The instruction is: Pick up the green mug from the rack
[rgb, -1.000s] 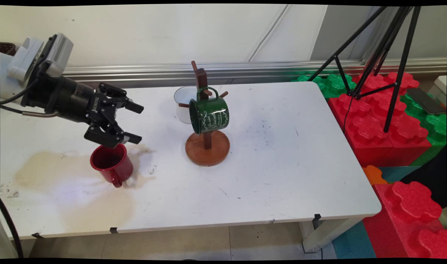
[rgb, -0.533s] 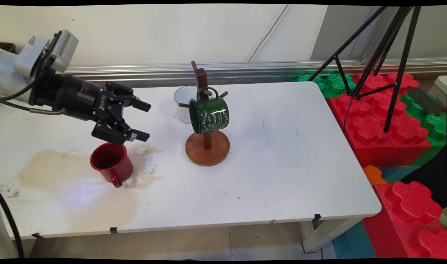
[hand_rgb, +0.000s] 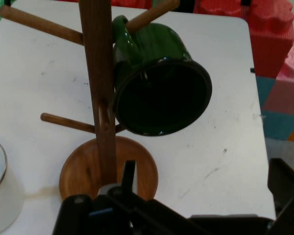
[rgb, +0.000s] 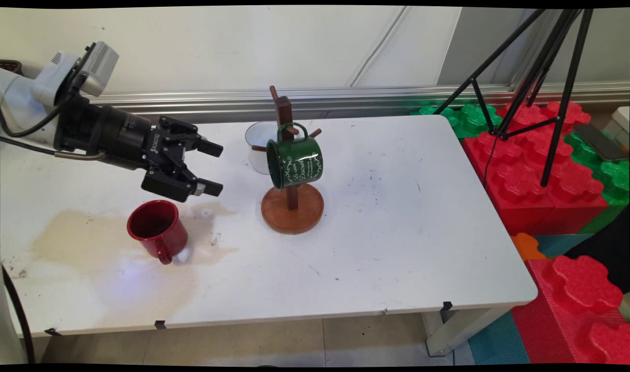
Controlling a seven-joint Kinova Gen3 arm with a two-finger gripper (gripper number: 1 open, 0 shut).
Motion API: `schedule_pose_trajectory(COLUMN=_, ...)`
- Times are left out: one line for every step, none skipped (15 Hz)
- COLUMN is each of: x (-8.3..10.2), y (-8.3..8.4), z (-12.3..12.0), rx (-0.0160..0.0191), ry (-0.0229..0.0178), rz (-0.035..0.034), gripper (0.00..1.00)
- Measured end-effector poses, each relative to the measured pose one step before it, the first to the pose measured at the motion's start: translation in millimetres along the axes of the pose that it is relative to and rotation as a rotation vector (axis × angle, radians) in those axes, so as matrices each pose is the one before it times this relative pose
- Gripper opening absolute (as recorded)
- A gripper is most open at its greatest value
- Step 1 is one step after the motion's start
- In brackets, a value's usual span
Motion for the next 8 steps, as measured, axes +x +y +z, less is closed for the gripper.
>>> schedule_pose_trajectory(x=-0.41, y=-0.02, z=1.06, rx=-0.00249, ry=0.00489, rz=-0.00606, gripper=1.0)
schedule_pose_trajectory(x=-0.56, y=-0.1, z=1.67, rx=-0.00414, ry=0.00755, rz=-0.00863, gripper=1.0)
schedule_pose_trajectory(x=-0.8, y=-0.05, z=1.86, rx=-0.00489, ry=0.00916, rz=-0.01018, gripper=1.0)
schedule_pose_trajectory(x=-0.89, y=0.05, z=1.64, rx=-0.00445, ry=0.00858, rz=-0.00971, gripper=1.0)
schedule_pose_trajectory(x=-0.59, y=0.0, z=1.35, rx=-0.00389, ry=0.00553, rz=-0.00622, gripper=1.0)
schedule_pose_trajectory(x=-0.61, y=0.12, z=1.16, rx=-0.0029, ry=0.0054, rz=-0.00597, gripper=1.0)
schedule_pose_trajectory(x=-0.68, y=0.23, z=1.03, rx=-0.00307, ry=0.00491, rz=-0.00602, gripper=1.0)
schedule_pose_trajectory(x=-0.82, y=0.29, z=1.62, rx=-0.0046, ry=0.0075, rz=-0.00784, gripper=1.0)
